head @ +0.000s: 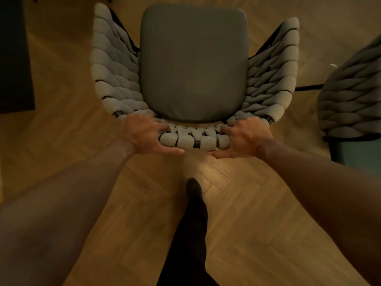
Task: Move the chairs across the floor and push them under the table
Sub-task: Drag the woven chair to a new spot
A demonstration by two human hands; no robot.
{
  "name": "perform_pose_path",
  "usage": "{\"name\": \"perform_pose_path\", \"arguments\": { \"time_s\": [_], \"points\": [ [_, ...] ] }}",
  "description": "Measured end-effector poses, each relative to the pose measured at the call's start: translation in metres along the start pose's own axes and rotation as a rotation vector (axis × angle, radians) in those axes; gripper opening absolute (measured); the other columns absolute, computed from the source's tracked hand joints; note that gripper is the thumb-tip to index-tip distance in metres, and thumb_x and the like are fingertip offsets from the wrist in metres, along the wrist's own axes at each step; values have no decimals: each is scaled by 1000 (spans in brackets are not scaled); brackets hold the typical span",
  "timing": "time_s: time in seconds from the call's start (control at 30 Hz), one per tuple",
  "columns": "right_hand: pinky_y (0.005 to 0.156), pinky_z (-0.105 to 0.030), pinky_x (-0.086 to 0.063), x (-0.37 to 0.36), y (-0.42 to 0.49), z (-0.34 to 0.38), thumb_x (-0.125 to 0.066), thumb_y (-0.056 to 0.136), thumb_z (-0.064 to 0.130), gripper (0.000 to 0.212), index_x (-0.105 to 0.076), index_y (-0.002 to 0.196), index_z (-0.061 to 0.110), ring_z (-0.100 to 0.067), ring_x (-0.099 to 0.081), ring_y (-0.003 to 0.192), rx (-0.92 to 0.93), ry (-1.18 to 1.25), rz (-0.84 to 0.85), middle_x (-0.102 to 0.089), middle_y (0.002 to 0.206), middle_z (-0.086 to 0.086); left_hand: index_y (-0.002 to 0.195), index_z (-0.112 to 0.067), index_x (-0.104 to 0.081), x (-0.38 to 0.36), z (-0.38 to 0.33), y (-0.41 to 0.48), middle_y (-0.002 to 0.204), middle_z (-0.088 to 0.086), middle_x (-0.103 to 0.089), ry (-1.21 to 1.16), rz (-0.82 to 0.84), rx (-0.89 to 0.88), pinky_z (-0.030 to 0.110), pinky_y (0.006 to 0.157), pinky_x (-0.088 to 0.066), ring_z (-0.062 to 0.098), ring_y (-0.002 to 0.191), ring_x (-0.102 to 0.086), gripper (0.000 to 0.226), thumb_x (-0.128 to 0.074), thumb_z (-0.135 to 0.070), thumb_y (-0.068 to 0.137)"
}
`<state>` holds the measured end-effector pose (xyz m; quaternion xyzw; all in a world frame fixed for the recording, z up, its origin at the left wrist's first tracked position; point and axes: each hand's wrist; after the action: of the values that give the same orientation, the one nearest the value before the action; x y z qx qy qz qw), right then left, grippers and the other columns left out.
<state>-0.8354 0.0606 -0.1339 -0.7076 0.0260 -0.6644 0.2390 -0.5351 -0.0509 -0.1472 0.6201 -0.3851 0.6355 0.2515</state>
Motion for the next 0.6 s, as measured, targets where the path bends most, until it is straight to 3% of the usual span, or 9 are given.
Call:
{"name": "perform_pose_path", "arguments": {
  "time_s": [0.23,0.43,0.6],
  "points": [
    [61,-29,-36,31,68,-71,-18,74,108,93,-66,103,34,-15,-58,74,21,-24,19,-52,81,12,98,-33,-81,17,41,81,82,-10,-74,-30,-20,26,30,61,-39,14,74,-65,92,-34,-108,73],
    [64,-29,-39,47,121,-129,-16,69,111,96,-64,111,39,-13,-61,85,33,1,2,-66,94,12,94,-30,-82,23,72,144,84,-9,-75,-77,-50,38,37,69,-49,16,81,-65,92,-38,-107,72],
    [61,-28,-40,61,165,-167,-13,69,110,99,-67,108,37,-12,-57,76,39,13,-34,-64,89,11,90,-30,-81,33,104,191,80,-10,-74,-85,-89,46,32,66,-45,15,77,-66,85,-42,-104,75]
  ]
}}
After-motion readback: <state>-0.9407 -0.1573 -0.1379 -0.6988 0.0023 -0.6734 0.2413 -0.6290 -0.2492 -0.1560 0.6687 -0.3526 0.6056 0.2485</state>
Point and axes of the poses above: each hand's wrist, its own y-axis towards the middle knuckle, its own x-axis out of the back of the hand, z = x × y
